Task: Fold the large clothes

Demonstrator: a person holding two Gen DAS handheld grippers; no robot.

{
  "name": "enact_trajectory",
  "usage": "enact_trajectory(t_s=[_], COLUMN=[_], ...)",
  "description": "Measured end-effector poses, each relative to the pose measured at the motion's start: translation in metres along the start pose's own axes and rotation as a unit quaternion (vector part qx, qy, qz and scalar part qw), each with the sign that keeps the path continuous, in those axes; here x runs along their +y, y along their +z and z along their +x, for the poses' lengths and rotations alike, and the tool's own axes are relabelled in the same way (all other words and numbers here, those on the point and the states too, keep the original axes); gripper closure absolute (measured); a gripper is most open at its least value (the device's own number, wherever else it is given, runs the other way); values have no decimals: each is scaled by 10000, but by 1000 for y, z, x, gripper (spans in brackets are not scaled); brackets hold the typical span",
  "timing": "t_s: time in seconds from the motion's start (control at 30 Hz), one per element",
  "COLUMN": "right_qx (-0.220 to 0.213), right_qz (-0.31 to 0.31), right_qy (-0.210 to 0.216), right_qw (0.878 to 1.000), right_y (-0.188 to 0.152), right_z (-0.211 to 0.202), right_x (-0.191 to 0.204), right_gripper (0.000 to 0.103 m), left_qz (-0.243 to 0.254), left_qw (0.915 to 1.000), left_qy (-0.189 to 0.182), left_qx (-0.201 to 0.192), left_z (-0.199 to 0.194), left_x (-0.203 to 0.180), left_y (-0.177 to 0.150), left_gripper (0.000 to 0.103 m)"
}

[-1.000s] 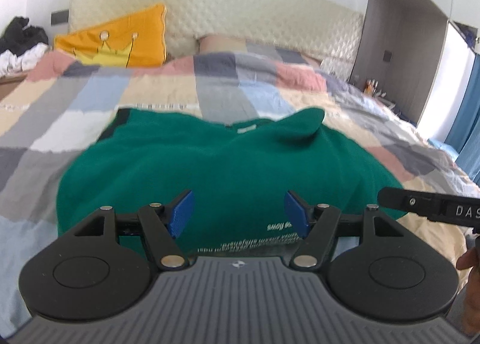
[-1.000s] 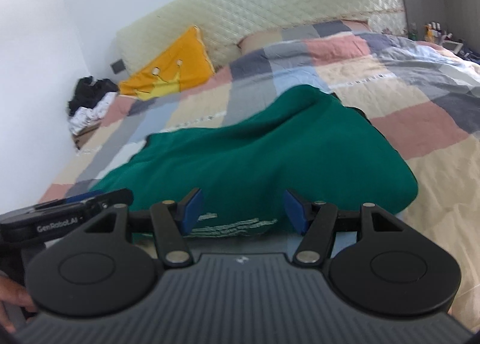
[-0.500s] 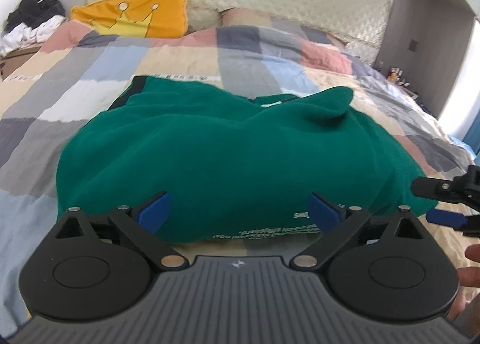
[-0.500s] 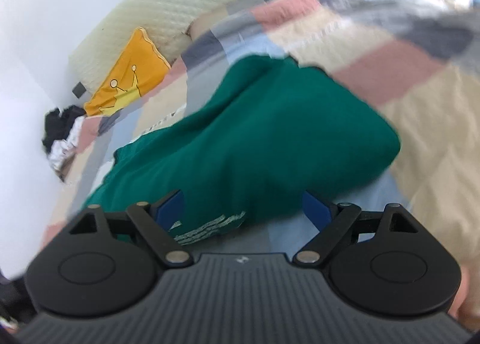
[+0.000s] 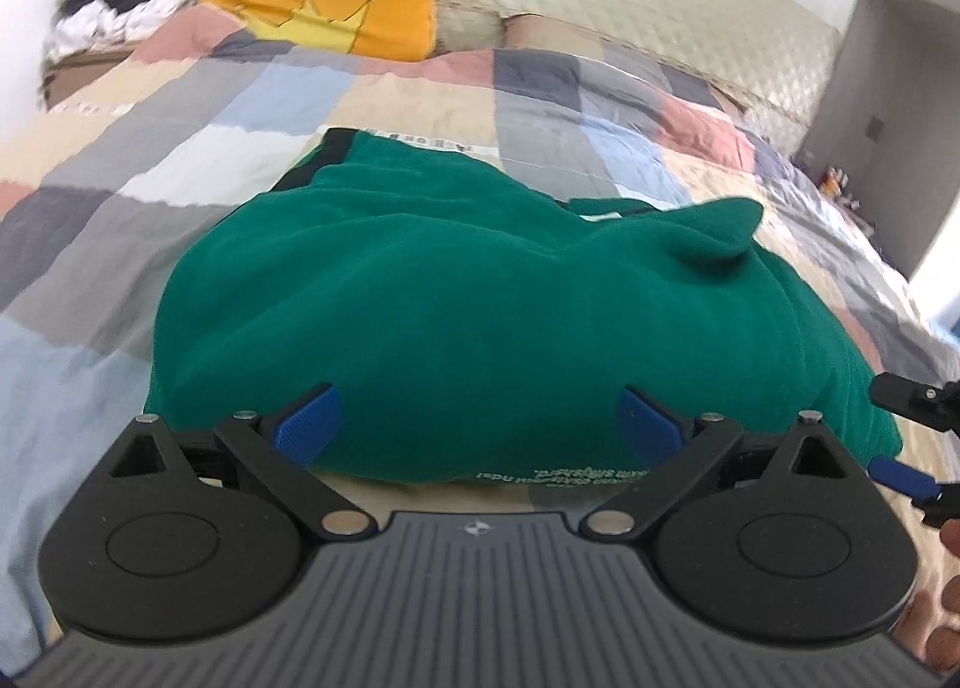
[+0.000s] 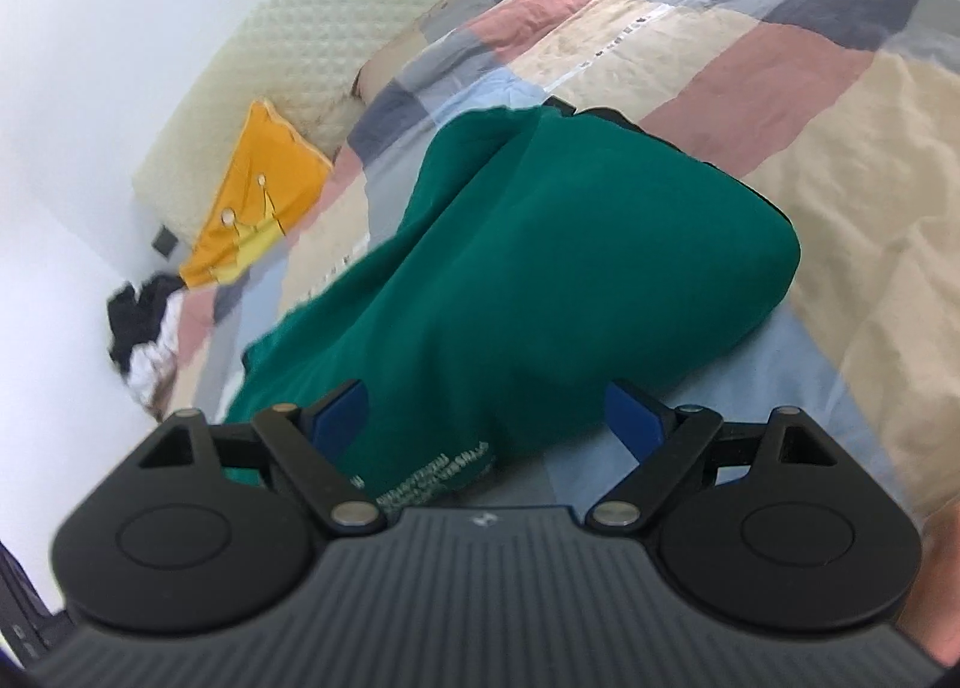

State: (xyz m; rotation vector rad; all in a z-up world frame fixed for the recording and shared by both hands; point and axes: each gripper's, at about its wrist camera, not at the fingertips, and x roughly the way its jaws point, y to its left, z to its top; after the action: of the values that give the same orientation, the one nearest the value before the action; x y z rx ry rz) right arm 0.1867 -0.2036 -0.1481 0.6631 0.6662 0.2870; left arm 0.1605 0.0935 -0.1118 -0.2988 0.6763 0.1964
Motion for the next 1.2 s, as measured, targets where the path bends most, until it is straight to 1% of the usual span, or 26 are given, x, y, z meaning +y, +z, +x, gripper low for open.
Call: enact_trajectory(t_s=[0.07,0.17,0.23,0.3,0.4,0.47,0.57,0.6,0.67,0.8,0.9,1.03,1.13,1.2], right_qx=[-134,-148,-46,174,363,459,569,569,609,829,900,1057,996,955], right_qz=[89,41,-58,-113,-103,135,675,831,1257,2163,2376,2830,3138,3266], right_qy=[183,301,348,300,159,111,246,220,170,359,457,549,631,679], right_qw=[9997,9994,9994,9993,9992,9988,9958,9947,9901,9721,9661,9517,9422,9379], right_y=[-2,-4,-6,-6,-5,-4,0,-2,-4,-12,-16,-26,-30,-30], right_z=[-2,-1,2,7,13,16,22,23,25,33,38,54,62,65], right_x=[-1,1,3,5,2,-4,-18,-22,-34,-55,-56,-58,-59,-59], right_gripper=[15,15,15,15,15,15,15,15,14,13,13,13,13,13], left_qz=[-171,-183,-116,-125,-308,-476,-705,-806,-1024,-1372,-1597,-1872,-2181,-2409], left_qw=[9998,9998,9999,9999,9995,9988,9972,9963,9937,9879,9832,9774,9697,9629], left_qy=[-67,-21,35,90,-25,-83,-166,-212,-292,-432,-506,-542,-672,-789], left_qx=[33,15,-67,-72,13,73,187,229,337,582,729,815,875,925], left_z=[1,1,1,1,4,6,11,12,15,22,27,31,35,38], left_x=[6,6,5,5,11,15,22,24,31,41,47,55,64,70], left_y=[0,-2,-3,-4,-4,-4,-5,-6,-6,-8,-9,-10,-10,-11], left_gripper=[3,3,3,3,3,3,3,3,3,3,3,3,3,3])
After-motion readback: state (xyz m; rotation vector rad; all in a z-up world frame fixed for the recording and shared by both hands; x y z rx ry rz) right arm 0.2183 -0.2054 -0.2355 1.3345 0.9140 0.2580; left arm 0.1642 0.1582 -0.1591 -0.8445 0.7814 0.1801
